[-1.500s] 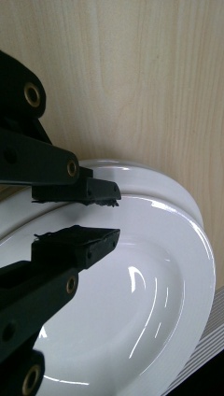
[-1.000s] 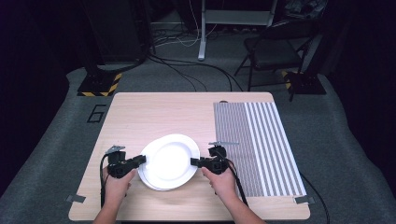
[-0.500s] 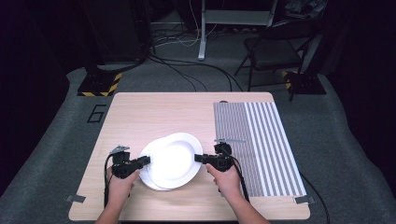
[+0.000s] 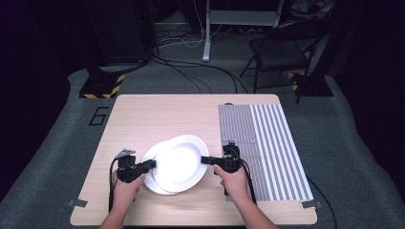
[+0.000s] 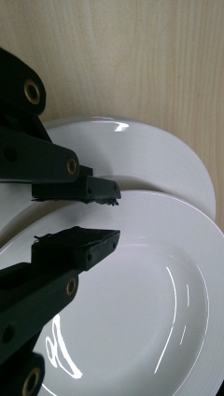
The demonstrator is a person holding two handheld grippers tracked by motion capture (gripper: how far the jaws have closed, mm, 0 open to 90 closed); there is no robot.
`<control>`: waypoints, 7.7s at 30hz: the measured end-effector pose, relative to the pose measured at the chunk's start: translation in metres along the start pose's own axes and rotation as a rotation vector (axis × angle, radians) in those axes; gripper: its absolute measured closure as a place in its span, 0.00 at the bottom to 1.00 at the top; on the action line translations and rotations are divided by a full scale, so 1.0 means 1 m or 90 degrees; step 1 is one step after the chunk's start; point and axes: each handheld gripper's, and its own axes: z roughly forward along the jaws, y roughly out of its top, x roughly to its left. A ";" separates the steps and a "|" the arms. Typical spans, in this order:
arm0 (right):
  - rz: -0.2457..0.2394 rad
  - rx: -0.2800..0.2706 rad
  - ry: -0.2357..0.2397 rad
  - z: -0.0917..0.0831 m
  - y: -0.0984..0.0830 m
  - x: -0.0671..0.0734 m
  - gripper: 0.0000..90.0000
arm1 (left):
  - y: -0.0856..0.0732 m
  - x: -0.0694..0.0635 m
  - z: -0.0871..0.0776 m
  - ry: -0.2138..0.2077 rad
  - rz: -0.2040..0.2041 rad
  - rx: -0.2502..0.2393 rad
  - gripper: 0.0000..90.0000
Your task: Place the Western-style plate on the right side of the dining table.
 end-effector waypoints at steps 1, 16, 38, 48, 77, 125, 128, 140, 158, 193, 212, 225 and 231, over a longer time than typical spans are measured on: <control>0.004 0.001 0.000 0.000 0.000 -0.001 0.86 | 0.000 0.000 0.000 -0.001 -0.002 -0.003 0.82; 0.064 0.015 0.035 -0.001 0.002 -0.011 0.89 | -0.001 -0.001 0.002 -0.008 0.000 -0.010 0.75; 0.073 -0.001 0.049 -0.007 0.000 -0.017 0.91 | -0.002 -0.004 0.005 -0.044 -0.061 0.010 0.62; 0.076 -0.002 0.054 -0.007 -0.001 -0.020 0.91 | -0.005 -0.009 0.005 -0.051 -0.062 0.025 0.62; 0.058 -0.016 0.007 -0.005 -0.004 -0.012 0.85 | -0.001 -0.017 -0.008 -0.041 -0.082 -0.003 0.63; 0.023 -0.036 -0.032 -0.017 -0.008 -0.006 0.77 | 0.014 -0.032 -0.013 -0.051 -0.047 -0.032 0.66; 0.025 -0.041 -0.034 -0.021 -0.009 -0.006 0.77 | 0.015 -0.034 -0.011 -0.055 -0.045 -0.029 0.66; 0.034 -0.060 -0.043 -0.033 -0.012 -0.010 0.77 | 0.021 -0.043 -0.002 -0.071 -0.033 -0.025 0.67; 0.043 -0.091 -0.071 -0.054 -0.019 -0.018 0.76 | 0.028 -0.058 0.013 -0.101 -0.010 -0.014 0.68; 0.066 -0.111 -0.086 -0.093 -0.001 -0.025 0.76 | 0.060 -0.091 0.029 -0.131 0.022 -0.008 0.70; 0.073 -0.130 -0.111 -0.123 -0.002 -0.040 0.76 | 0.071 -0.121 0.053 -0.146 0.040 0.001 0.70; 0.067 -0.131 -0.137 -0.138 0.003 -0.042 0.75 | 0.077 -0.136 0.062 -0.147 0.057 0.007 0.70; 0.071 -0.128 -0.143 -0.141 0.004 -0.045 0.74 | 0.078 -0.141 0.067 -0.147 0.059 0.010 0.70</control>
